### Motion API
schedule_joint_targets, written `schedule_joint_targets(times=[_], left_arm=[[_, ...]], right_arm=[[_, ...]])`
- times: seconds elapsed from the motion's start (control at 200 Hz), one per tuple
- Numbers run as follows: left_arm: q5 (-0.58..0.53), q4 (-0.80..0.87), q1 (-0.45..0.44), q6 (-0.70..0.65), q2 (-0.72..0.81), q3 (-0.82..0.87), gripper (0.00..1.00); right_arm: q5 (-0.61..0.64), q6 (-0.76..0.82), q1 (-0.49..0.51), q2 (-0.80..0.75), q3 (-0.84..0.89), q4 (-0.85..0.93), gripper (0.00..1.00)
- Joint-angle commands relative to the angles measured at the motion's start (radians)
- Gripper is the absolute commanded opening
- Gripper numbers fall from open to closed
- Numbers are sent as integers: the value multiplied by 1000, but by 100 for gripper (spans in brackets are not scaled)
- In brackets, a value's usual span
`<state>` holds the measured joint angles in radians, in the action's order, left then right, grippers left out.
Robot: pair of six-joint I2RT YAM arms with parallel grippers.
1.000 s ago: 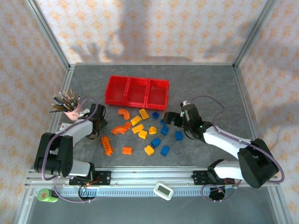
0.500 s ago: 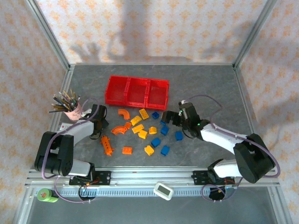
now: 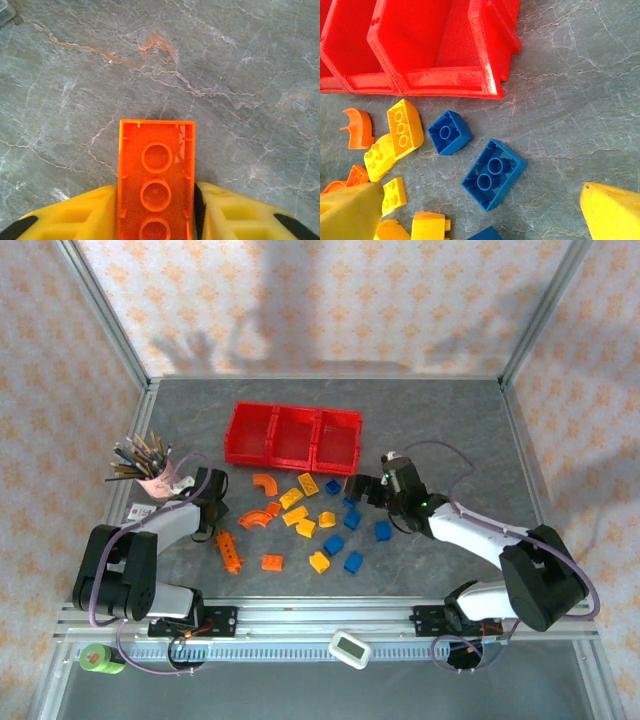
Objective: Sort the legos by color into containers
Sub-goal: Pick up the lego from the middle-left of the table, then place the lego in the container.
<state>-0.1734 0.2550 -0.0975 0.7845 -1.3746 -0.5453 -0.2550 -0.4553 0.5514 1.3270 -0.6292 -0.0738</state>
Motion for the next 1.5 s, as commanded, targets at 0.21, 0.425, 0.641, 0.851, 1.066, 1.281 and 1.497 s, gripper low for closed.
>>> schedule_joint_targets(times=[0.21,0.425,0.641,0.851,1.066,1.281,1.497], left_arm=[[97,24,-9,-21,119,-2,32],[123,40,-63,-37,196,-101,31],[160,-23,-97,-102,76,-278,28],[181,-94,-102,-170,-100,-440,28],[166,-129,-101,-213,-286,-591,29],[124,-109,-86,-253,-437,-706,32],[145,-83,-76,-268,-494,-765,52]], right_arm=[[54,-25,12,-43,-36,41,100],[92,-32,12,-82,-50,44,100],[8,-10,14,-27,-87,-30,100],[-71,-1,16,10,-115,-108,100],[-137,24,30,32,-136,-153,100],[-147,20,34,22,-123,-168,100],[-145,23,35,14,-116,-165,100]])
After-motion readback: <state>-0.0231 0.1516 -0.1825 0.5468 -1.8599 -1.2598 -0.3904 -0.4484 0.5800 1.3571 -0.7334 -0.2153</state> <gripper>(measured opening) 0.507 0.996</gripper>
